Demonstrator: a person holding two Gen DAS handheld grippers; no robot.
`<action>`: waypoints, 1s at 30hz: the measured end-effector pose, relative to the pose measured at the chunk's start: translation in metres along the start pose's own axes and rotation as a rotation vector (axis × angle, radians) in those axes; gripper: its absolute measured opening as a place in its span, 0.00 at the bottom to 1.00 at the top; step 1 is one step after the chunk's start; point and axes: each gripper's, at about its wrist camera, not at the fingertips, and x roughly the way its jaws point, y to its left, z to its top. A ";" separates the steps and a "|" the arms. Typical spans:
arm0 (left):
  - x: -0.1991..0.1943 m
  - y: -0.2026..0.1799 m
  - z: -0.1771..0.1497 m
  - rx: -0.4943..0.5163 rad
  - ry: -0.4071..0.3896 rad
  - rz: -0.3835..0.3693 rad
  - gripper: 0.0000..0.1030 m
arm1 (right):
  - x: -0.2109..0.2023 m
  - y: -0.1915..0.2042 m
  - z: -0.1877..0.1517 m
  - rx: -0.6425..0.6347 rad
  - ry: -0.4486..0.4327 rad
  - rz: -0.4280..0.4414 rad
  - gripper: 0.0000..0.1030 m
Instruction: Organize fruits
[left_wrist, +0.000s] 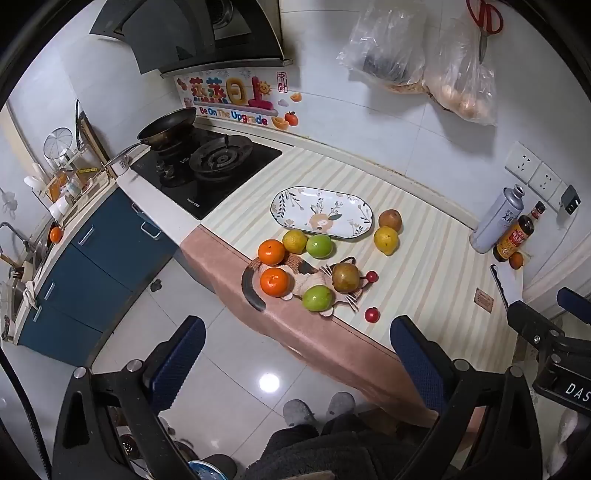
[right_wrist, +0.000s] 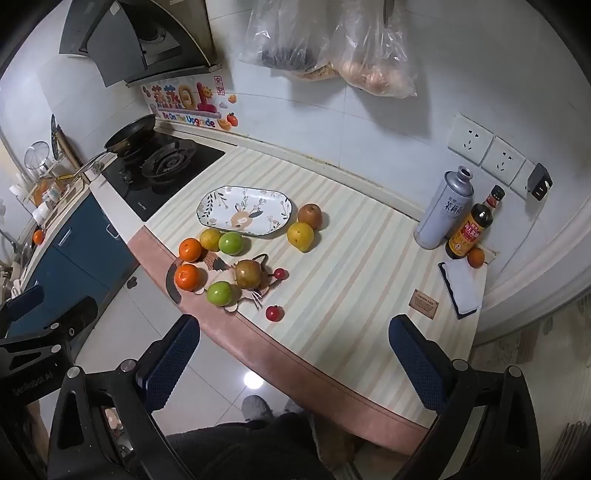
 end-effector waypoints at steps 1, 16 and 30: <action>0.000 0.000 0.000 0.001 0.001 -0.001 0.99 | 0.000 0.000 0.000 0.001 0.000 -0.001 1.00; -0.011 -0.005 0.008 0.002 0.003 -0.020 0.99 | -0.003 0.000 0.000 0.002 0.003 0.008 1.00; -0.009 -0.002 0.006 -0.002 0.000 -0.025 0.99 | -0.004 0.003 -0.002 0.009 0.003 0.015 1.00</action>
